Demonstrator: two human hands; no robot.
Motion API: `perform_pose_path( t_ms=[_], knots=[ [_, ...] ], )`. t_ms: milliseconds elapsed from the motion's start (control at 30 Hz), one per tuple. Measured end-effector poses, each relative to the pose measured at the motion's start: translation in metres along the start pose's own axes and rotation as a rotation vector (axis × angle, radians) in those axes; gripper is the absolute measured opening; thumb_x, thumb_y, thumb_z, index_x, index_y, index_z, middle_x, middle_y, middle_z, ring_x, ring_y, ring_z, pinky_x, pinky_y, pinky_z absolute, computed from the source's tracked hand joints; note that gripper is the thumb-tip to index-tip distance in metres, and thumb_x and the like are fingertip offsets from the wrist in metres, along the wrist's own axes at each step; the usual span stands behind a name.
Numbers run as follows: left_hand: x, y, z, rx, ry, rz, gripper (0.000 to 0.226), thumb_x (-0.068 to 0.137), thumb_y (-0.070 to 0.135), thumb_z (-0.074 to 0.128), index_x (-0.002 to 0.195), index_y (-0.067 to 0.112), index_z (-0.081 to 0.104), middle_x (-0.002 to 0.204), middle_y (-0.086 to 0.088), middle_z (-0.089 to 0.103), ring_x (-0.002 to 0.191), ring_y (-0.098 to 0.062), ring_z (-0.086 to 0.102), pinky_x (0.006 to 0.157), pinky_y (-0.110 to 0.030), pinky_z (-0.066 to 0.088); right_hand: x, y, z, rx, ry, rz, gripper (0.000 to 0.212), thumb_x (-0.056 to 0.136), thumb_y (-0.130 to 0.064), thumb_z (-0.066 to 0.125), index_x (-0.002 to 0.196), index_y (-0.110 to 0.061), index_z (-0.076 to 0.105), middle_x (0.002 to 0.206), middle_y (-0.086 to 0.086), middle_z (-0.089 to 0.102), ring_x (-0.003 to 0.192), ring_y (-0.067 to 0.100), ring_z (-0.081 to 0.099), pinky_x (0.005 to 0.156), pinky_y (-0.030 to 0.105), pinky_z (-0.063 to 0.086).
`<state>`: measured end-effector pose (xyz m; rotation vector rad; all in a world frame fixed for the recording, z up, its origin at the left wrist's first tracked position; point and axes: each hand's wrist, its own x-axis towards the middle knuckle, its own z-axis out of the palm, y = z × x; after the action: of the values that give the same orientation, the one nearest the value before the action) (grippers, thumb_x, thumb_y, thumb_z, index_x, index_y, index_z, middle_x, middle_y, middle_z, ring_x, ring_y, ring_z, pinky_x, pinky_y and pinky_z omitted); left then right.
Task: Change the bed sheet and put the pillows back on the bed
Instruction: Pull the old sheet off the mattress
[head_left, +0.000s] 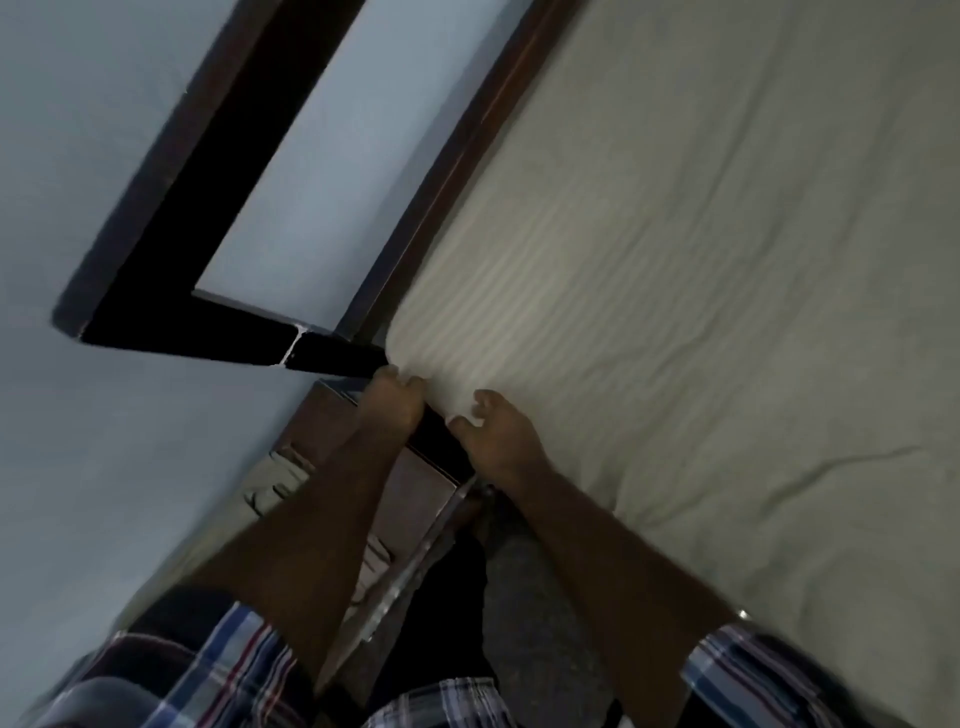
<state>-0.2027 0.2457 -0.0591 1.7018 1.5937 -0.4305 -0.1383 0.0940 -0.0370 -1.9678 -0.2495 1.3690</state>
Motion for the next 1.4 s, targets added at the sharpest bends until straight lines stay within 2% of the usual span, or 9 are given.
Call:
perform_pose_path(
  t_ms=[133, 267, 433, 533, 700, 933, 1100, 1267, 1400],
  knots=[
    [0.073, -0.022, -0.002, -0.013, -0.028, -0.059, 0.081, 0.077, 0.063, 0.055, 0.119, -0.006, 0.061, 0.119, -0.026, 0.065, 0.105, -0.041, 0.064, 0.092, -0.045, 0.054, 0.054, 0.004, 0.069, 0.606, -0.068, 0.367, 0.064, 0.091, -0.047, 0.061, 0.126, 0.007, 0.058, 0.099, 0.011, 0.058, 0.079, 0.02, 0.056, 0.076, 0.027, 0.043],
    [0.105, -0.031, 0.012, -0.14, -0.163, -0.156, 0.067, 0.094, 0.058, 0.055, 0.127, 0.0, 0.06, 0.117, -0.019, 0.067, 0.097, -0.036, 0.068, 0.081, -0.041, 0.059, 0.09, 0.012, 0.115, 1.185, -0.008, 0.552, 0.062, 0.094, -0.059, 0.055, 0.139, -0.016, 0.052, 0.132, 0.011, 0.06, 0.102, 0.023, 0.061, 0.068, 0.03, 0.051],
    [0.114, -0.036, 0.018, -0.15, -0.194, -0.065, 0.054, 0.101, 0.054, 0.045, 0.104, 0.004, 0.066, 0.084, -0.012, 0.069, 0.07, -0.025, 0.067, 0.052, -0.026, 0.049, 0.123, 0.011, 0.132, 1.498, 0.185, 0.55, 0.063, 0.093, -0.063, 0.054, 0.123, -0.008, 0.064, 0.101, 0.01, 0.073, 0.086, 0.022, 0.067, 0.074, 0.034, 0.051],
    [0.113, -0.033, 0.009, -0.182, -0.227, -0.029, 0.06, 0.098, 0.064, 0.042, 0.094, 0.01, 0.067, 0.076, -0.01, 0.068, 0.063, -0.023, 0.064, 0.043, -0.022, 0.043, 0.125, 0.008, 0.14, 1.446, 0.334, 0.547, 0.052, 0.097, -0.054, 0.053, 0.108, -0.005, 0.065, 0.075, 0.006, 0.065, 0.066, 0.018, 0.062, 0.06, 0.031, 0.05],
    [0.096, -0.025, 0.002, -0.174, -0.137, 0.039, 0.042, 0.102, 0.042, 0.049, 0.078, 0.009, 0.058, 0.067, -0.006, 0.056, 0.051, -0.019, 0.047, 0.049, -0.027, 0.035, 0.109, -0.003, 0.14, 1.359, 0.527, 0.486, 0.027, 0.101, -0.031, 0.056, 0.096, -0.005, 0.059, 0.047, 0.003, 0.048, 0.045, 0.017, 0.051, 0.049, 0.027, 0.043],
    [0.025, 0.003, -0.04, -0.196, -0.113, 0.155, 0.037, 0.099, 0.036, 0.054, 0.07, 0.012, 0.054, 0.066, -0.008, 0.055, 0.057, -0.026, 0.052, 0.052, -0.027, 0.039, 0.058, -0.033, 0.119, 1.352, 0.507, 0.43, 0.027, 0.099, -0.03, 0.057, 0.084, -0.007, 0.056, 0.047, 0.002, 0.048, 0.041, 0.015, 0.049, 0.044, 0.024, 0.04],
    [-0.063, 0.11, -0.042, -0.178, -0.296, 0.62, 0.036, 0.094, 0.038, 0.054, 0.068, 0.015, 0.063, 0.065, -0.008, 0.063, 0.062, -0.023, 0.061, 0.061, -0.026, 0.046, 0.01, -0.066, -0.013, 1.438, 0.706, 0.024, 0.039, 0.101, -0.025, 0.051, 0.07, -0.002, 0.06, 0.054, 0.011, 0.055, 0.043, 0.021, 0.049, 0.046, 0.029, 0.04],
    [-0.131, 0.199, 0.005, 0.116, -0.499, 1.162, 0.035, 0.099, 0.033, 0.056, 0.125, 0.011, 0.062, 0.12, -0.004, 0.066, 0.115, -0.02, 0.061, 0.104, -0.034, 0.047, -0.087, -0.03, -0.177, 1.371, 0.997, -0.254, 0.032, 0.107, -0.03, 0.041, 0.081, -0.015, 0.052, 0.06, 0.0, 0.051, 0.045, 0.011, 0.045, 0.049, 0.023, 0.037],
    [-0.154, 0.182, 0.021, 0.471, -0.31, 1.339, 0.07, 0.085, 0.046, 0.047, 0.148, 0.015, 0.043, 0.147, -0.011, 0.052, 0.135, -0.028, 0.048, 0.11, -0.043, 0.041, -0.144, 0.028, -0.192, 0.872, 0.987, 0.066, 0.033, 0.099, -0.036, 0.056, 0.119, -0.009, 0.058, 0.1, 0.002, 0.054, 0.086, 0.019, 0.057, 0.084, 0.038, 0.055]
  ],
)
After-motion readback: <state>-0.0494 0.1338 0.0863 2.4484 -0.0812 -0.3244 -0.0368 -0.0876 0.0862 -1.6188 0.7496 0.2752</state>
